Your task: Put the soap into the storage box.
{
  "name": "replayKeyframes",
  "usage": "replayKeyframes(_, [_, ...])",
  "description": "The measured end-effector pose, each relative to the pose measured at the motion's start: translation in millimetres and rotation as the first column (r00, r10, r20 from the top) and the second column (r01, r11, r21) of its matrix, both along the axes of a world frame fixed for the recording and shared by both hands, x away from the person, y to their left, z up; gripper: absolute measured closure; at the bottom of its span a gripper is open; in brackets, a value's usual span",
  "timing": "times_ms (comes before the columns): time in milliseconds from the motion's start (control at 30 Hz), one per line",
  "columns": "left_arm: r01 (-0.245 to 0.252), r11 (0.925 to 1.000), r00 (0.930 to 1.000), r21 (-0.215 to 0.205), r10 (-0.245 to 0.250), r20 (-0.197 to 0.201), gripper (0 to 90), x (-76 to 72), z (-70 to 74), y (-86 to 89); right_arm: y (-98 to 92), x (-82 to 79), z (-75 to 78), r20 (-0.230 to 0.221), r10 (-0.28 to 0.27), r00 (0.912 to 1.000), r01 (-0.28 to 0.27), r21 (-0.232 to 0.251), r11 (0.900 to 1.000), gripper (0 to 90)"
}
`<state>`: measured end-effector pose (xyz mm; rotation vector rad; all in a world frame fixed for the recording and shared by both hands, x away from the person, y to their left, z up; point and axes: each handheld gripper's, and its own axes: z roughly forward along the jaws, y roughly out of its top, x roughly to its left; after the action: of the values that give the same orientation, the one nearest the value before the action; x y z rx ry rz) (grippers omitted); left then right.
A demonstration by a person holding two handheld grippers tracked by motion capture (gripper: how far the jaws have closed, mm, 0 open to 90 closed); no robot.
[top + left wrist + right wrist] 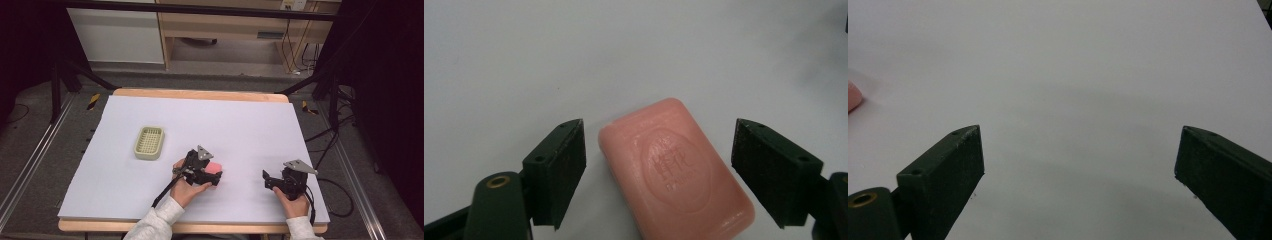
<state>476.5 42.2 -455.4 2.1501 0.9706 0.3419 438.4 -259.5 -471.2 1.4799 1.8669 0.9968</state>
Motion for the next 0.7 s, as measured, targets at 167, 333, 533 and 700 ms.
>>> replayKeyframes(167, [-0.005, 1.0, 1.0, 0.0, 0.005, -0.008, 20.4, 0.2, -2.5, -2.3, 0.1, 0.0, 0.0, -0.004, 0.002, 1.0, -0.002, 0.002, 1.0, 5.8])
replayKeyframes(333, [-0.01, 0.9999, 0.9996, 0.008, 0.01, -0.025, 20.0, 0.7, -6.9, -3.3, -0.1, 0.3, -0.5, -0.006, 0.004, 1.0, -0.004, -0.002, 1.0, 5.8])
replayKeyframes(533, [-0.005, 0.9999, 0.9992, 0.013, 0.006, -0.039, 20.2, 0.9, -10.2, -3.9, 0.3, 0.5, -0.7, -0.01, 0.005, 0.9999, -0.005, 0.003, 1.0, 5.8])
replayKeyframes(700, [-0.017, 0.9997, 0.9985, 0.02, 0.018, -0.053, 21.0, 0.1, -12.3, -6.2, 0.3, 0.5, -0.7, -0.011, 0.005, 0.9999, -0.005, 0.003, 1.0, 5.8])
